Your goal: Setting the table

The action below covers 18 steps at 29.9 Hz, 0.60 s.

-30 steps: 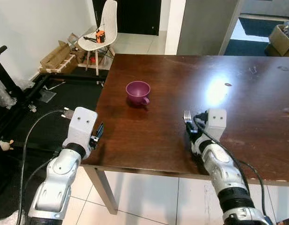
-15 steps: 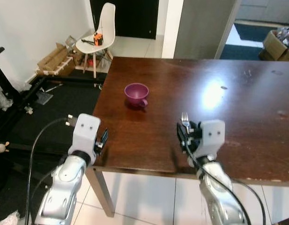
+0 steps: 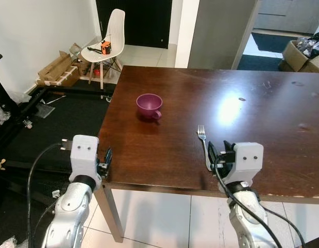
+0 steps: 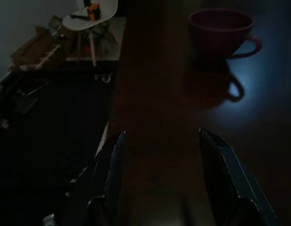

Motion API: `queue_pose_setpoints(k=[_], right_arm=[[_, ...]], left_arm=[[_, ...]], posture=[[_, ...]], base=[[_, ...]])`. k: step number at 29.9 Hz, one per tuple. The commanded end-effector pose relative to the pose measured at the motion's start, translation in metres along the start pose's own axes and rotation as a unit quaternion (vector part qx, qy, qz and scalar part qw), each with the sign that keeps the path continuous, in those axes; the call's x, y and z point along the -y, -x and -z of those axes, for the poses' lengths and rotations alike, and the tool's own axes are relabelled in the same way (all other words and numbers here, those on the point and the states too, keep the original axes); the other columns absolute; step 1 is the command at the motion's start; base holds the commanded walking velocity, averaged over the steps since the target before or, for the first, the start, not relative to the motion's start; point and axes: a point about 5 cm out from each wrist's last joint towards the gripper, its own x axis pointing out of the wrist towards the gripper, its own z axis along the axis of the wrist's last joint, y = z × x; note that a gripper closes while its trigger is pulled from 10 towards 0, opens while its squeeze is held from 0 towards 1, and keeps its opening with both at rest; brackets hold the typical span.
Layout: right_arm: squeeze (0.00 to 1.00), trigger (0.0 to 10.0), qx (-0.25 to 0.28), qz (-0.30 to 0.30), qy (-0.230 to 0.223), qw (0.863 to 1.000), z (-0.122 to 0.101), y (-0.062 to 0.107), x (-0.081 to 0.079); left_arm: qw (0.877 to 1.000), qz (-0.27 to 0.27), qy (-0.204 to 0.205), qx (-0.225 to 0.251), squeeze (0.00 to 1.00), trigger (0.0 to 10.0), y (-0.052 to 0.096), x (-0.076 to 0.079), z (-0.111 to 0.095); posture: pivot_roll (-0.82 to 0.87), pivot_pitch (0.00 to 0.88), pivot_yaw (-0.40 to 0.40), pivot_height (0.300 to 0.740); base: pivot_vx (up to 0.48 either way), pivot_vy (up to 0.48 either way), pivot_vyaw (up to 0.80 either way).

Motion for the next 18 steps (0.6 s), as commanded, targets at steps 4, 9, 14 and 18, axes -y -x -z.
queue_pose_setpoints(k=[4, 9, 14, 18], right_arm=[[0.0, 10.0, -0.021, -0.004, -0.004, 1.0, 0.0077, -0.002, -0.0038], [0.0, 10.0, -0.028, -0.007, -0.007, 1.0, 0.0102, -0.0014, -0.0062], [0.0, 10.0, -0.03, -0.008, -0.007, 0.999, 0.0111, -0.002, -0.0069], [0.0, 10.0, -0.034, -0.006, -0.008, 0.999, 0.0129, -0.0021, -0.006]], left_arm=[[1.0, 0.002, 0.005, -0.001, 0.0, 10.0, 0.0001, 0.0053, 0.0021], [1.0, 0.0, 0.004, 0.003, 0.0, 10.0, -0.0012, 0.008, 0.0021], [1.0, 0.001, 0.003, 0.006, 0.0, 10.0, -0.0018, 0.0088, 0.0018], [1.0, 0.001, 0.003, 0.007, 0.0, 10.0, -0.0012, 0.0083, 0.0016]], posture=[[-0.06, 0.0, 0.052, 0.74], [-0.06, 0.0, 0.051, 0.74], [-0.06, 0.0, 0.05, 0.74], [-0.05, 0.0, 0.05, 0.74]], base=[[0.0, 0.0, 0.0], [0.0, 0.0, 0.0], [0.0, 0.0, 0.0], [-0.196, 0.0, 0.0]])
